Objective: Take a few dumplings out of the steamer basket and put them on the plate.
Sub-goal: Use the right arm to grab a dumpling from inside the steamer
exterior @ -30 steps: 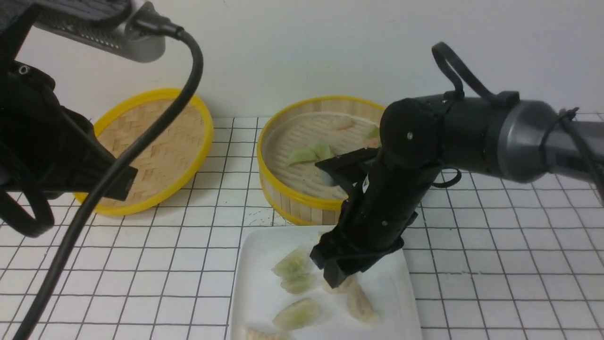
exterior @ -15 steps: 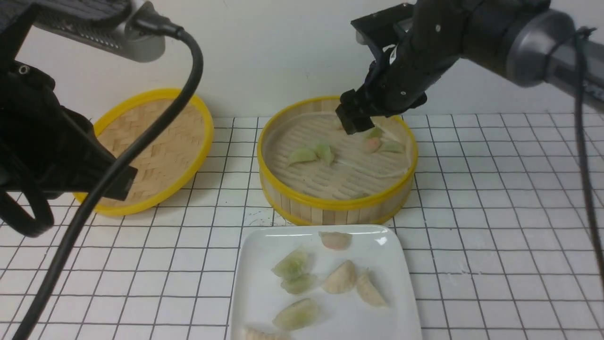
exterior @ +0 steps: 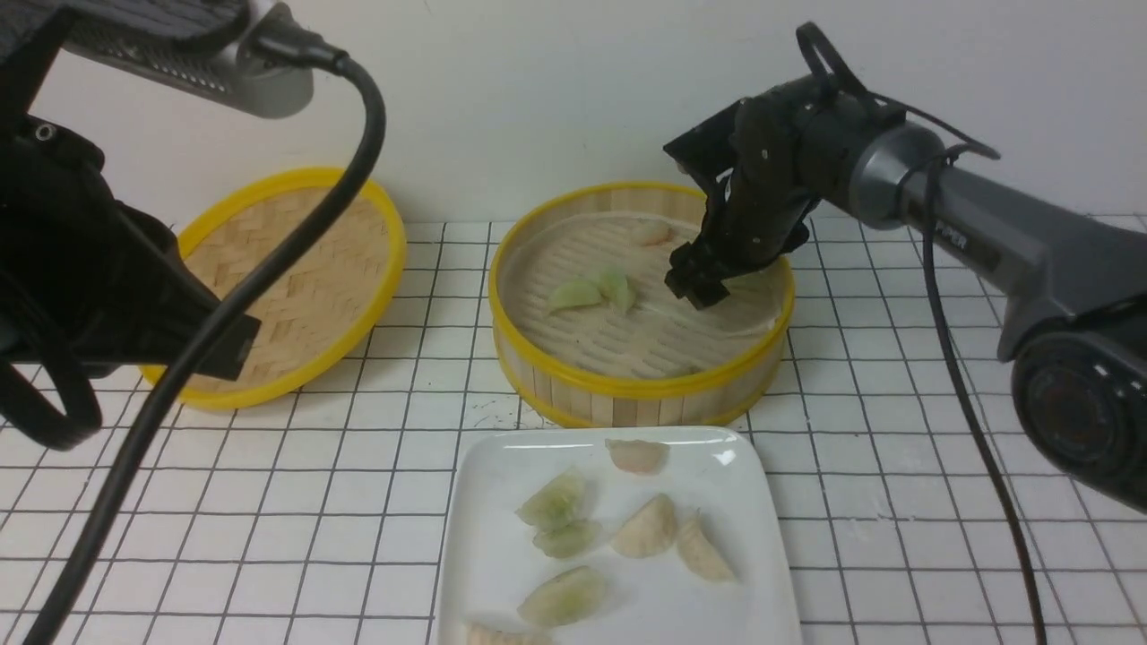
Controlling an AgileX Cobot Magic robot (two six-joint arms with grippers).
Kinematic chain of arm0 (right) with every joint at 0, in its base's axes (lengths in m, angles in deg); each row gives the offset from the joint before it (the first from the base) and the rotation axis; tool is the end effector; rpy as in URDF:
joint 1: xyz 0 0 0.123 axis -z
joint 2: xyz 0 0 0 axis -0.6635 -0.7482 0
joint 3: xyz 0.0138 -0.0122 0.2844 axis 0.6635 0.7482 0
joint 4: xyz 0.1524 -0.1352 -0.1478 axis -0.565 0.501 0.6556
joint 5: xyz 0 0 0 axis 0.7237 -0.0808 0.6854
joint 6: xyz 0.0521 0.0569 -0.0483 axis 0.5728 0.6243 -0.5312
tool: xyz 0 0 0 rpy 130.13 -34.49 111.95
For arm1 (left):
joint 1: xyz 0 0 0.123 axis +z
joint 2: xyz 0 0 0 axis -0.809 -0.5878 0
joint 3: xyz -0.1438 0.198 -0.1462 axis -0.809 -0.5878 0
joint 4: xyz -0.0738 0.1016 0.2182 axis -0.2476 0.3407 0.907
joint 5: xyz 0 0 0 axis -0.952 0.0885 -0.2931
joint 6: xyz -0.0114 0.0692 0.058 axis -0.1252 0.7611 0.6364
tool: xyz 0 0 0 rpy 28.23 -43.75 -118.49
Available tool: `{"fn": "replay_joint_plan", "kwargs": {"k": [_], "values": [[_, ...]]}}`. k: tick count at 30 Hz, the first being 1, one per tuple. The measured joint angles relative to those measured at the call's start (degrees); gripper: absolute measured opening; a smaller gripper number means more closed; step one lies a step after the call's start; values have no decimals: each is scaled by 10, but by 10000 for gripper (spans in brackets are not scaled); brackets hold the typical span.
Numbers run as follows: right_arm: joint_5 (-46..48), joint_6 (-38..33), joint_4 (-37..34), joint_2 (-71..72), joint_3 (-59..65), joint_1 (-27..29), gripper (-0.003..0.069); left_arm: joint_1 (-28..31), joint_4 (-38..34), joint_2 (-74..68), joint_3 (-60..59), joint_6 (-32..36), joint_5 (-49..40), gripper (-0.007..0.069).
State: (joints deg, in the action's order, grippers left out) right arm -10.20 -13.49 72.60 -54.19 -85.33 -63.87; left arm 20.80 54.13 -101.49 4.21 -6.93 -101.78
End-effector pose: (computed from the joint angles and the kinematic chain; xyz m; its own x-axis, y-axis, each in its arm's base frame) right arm 0.4900 0.1901 0.1692 -0.7758 -0.5309 -0.3411 -0.5031 0.8466 -0.1736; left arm 0.1676 -0.0916 0.4161 -0.7332 0.3207 -0.5996 0.3630 0.9303 0.0537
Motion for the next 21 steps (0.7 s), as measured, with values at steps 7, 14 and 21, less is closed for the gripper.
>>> {"fn": "replay_joint_plan", "kwargs": {"k": [7,14,21], "values": [[3,-1,-3,-5,-5,0,549,0,0,-8,0,0,0,-6],[74,-5,-65,-4,-31,1,492,0,0,-17,-10,0,0,-6],[123,-12,-104,-6,-103,-5,468,0,10,-17,-31,0,0,-6]]}}
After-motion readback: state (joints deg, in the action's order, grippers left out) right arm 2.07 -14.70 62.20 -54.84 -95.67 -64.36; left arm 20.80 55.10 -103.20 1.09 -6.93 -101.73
